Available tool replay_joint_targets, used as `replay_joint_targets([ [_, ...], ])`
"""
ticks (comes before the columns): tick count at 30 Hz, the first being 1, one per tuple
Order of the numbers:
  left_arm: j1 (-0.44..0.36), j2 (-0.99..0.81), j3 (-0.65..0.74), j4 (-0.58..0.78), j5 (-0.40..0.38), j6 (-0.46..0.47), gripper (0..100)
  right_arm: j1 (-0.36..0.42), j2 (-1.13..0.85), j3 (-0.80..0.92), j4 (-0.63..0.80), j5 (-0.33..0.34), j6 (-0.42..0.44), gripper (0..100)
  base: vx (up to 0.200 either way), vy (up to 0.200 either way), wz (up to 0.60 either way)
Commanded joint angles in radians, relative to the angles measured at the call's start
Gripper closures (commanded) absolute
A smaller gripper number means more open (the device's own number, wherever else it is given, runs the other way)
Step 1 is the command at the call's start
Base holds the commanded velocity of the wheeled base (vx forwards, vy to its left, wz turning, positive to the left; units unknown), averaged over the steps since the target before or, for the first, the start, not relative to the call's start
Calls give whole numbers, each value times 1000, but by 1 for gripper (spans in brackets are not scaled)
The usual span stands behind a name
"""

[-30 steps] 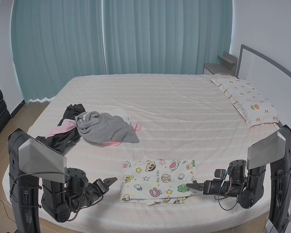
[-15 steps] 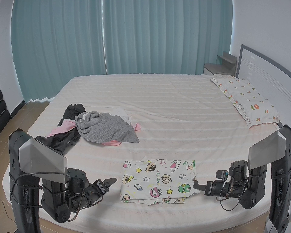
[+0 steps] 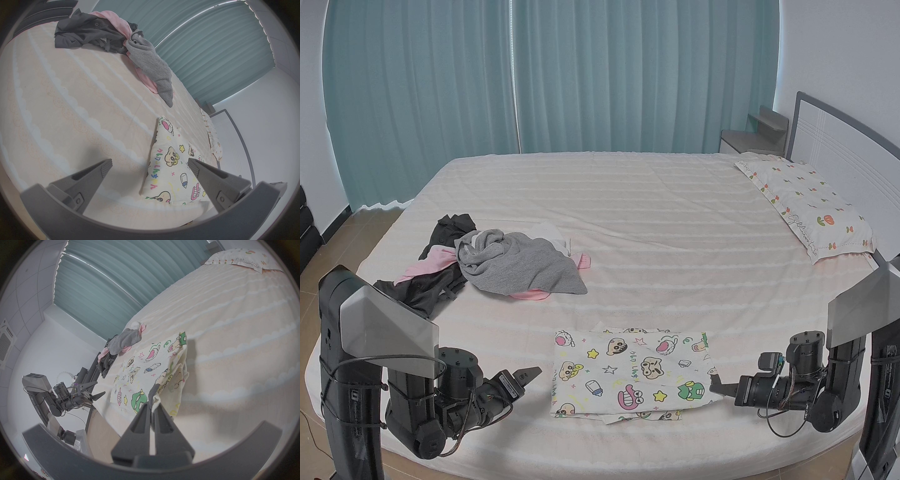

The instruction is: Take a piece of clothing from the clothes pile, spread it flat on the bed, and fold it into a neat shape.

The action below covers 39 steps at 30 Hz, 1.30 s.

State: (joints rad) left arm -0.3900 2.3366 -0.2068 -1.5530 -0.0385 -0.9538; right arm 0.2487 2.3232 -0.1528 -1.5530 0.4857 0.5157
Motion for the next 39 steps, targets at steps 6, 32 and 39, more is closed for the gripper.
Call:
replay_joint_targets([
  [6,-1,1,0,-18,3,0,0,6,12,24,-18,1,-5,100,0,0,0],
  [32,-1,3,0,-18,2,0,0,-71,108,-665,445,-6,61,0,0,0,0],
  [39,-1,3,-5,-18,3,0,0,-65,145,-735,498,10,58,0,0,0,0],
])
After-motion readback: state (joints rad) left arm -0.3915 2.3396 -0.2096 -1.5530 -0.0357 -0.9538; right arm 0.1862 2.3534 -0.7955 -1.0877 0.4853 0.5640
